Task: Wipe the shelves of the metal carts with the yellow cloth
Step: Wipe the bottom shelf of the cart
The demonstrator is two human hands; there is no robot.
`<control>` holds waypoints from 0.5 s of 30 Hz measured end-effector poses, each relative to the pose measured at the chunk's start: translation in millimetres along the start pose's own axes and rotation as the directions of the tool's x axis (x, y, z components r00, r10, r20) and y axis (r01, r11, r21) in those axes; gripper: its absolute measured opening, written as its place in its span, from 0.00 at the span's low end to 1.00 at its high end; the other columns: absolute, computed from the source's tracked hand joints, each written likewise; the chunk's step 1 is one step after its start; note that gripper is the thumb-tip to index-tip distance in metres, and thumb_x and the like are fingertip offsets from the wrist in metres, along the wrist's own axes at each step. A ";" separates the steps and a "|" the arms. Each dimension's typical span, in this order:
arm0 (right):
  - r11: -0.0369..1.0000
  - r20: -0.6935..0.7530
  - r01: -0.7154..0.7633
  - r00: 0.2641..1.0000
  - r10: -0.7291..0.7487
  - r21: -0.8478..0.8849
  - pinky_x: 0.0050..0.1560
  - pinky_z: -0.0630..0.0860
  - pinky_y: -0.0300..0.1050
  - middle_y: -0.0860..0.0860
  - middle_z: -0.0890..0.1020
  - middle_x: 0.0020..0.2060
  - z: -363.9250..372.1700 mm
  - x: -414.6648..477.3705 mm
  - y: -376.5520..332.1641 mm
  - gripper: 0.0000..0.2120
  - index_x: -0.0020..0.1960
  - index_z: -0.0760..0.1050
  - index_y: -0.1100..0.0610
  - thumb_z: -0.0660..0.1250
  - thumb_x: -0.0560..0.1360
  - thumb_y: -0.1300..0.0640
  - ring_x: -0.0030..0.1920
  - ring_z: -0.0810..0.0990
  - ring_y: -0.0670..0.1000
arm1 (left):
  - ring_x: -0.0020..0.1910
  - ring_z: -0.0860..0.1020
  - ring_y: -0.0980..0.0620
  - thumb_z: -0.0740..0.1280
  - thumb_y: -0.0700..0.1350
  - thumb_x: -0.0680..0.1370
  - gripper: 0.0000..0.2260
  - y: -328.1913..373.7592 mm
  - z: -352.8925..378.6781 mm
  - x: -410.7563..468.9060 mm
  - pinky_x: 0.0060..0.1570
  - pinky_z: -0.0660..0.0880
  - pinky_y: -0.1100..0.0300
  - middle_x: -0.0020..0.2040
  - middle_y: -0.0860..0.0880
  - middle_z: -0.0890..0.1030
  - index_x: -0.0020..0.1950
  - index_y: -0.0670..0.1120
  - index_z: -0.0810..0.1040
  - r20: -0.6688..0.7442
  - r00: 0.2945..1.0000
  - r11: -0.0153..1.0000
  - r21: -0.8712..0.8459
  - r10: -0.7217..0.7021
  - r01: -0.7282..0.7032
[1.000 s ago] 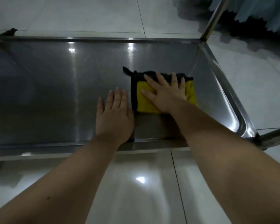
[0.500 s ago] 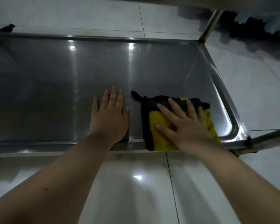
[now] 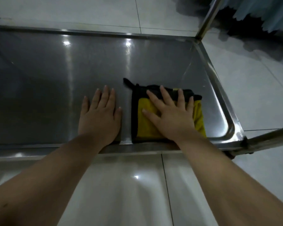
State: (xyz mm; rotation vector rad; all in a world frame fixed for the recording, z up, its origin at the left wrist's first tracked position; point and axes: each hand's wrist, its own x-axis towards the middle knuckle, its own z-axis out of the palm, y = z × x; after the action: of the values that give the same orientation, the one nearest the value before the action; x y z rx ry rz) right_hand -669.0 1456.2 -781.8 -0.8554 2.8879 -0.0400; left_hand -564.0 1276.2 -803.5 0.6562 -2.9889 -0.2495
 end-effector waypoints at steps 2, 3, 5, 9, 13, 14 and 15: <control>0.999 -0.010 -0.051 0.999 0.051 0.008 0.72 0.34 0.70 0.43 0.43 0.79 -5.0 43.3 5.4 0.32 0.75 0.40 0.29 0.40 0.74 0.25 0.77 0.38 0.64 | 0.80 0.46 0.49 0.45 0.55 0.83 0.27 0.3 0.0 0.9 0.76 0.43 0.46 0.81 0.49 0.48 0.82 0.48 0.48 0.005 1.000 1.000 -0.006 -0.002 0.002; 0.997 -0.005 -0.077 0.997 0.077 0.020 0.72 0.35 0.71 0.44 0.43 0.80 -8.4 67.4 5.1 0.32 0.76 0.41 0.31 0.40 0.74 0.25 0.77 0.39 0.65 | 0.80 0.46 0.49 0.44 0.55 0.83 0.27 0.8 -0.7 0.9 0.76 0.43 0.47 0.81 0.49 0.48 0.82 0.48 0.47 0.001 1.000 1.000 -0.006 0.003 -0.003; 0.990 0.019 -0.129 0.992 0.128 0.050 0.71 0.36 0.72 0.46 0.44 0.80 -16.2 108.5 1.1 0.33 0.77 0.42 0.33 0.41 0.74 0.25 0.77 0.39 0.66 | 0.80 0.45 0.49 0.43 0.55 0.83 0.27 1.0 -1.3 1.6 0.77 0.42 0.47 0.81 0.49 0.47 0.81 0.49 0.46 0.008 1.000 1.000 -0.005 0.011 -0.011; 0.988 0.070 -0.140 0.988 0.135 0.063 0.71 0.36 0.73 0.46 0.45 0.80 -22.6 126.1 -7.5 0.34 0.78 0.42 0.35 0.42 0.75 0.26 0.77 0.39 0.67 | 0.80 0.44 0.49 0.46 0.55 0.84 0.27 0.8 -2.5 1.9 0.77 0.41 0.47 0.81 0.50 0.46 0.82 0.49 0.46 0.017 1.000 1.000 -0.012 -0.004 0.004; 0.999 0.029 -0.002 1.000 0.000 0.035 0.73 0.36 0.69 0.43 0.43 0.79 -7.6 39.6 5.4 0.32 0.76 0.40 0.31 0.40 0.74 0.25 0.77 0.38 0.64 | 0.80 0.46 0.49 0.46 0.54 0.83 0.27 2.5 -0.9 0.4 0.76 0.42 0.46 0.81 0.48 0.48 0.82 0.48 0.48 -0.001 1.000 1.000 -0.015 -0.007 0.007; 0.999 0.027 0.040 0.999 -0.041 0.026 0.74 0.35 0.67 0.40 0.41 0.79 -3.8 10.0 15.0 0.32 0.75 0.38 0.29 0.40 0.73 0.25 0.78 0.37 0.62 | 0.80 0.46 0.48 0.47 0.54 0.83 0.27 3.0 -0.8 0.1 0.76 0.43 0.46 0.81 0.48 0.48 0.82 0.48 0.48 -0.003 1.000 1.000 -0.012 -0.004 0.004; 0.997 0.045 0.075 0.996 -0.076 0.026 0.74 0.34 0.64 0.37 0.39 0.78 -3.8 -17.9 27.1 0.32 0.73 0.36 0.27 0.39 0.72 0.24 0.78 0.35 0.59 | 0.80 0.47 0.48 0.47 0.54 0.83 0.27 3.6 -0.8 0.2 0.76 0.43 0.45 0.81 0.48 0.49 0.82 0.48 0.49 -0.006 1.000 1.000 -0.013 0.001 -0.001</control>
State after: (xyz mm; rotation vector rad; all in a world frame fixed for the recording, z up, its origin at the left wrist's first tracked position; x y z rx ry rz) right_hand -669.3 1488.6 -777.7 -0.9479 2.8054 -0.0623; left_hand -565.6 1279.2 -802.1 0.6531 -2.9789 -0.2664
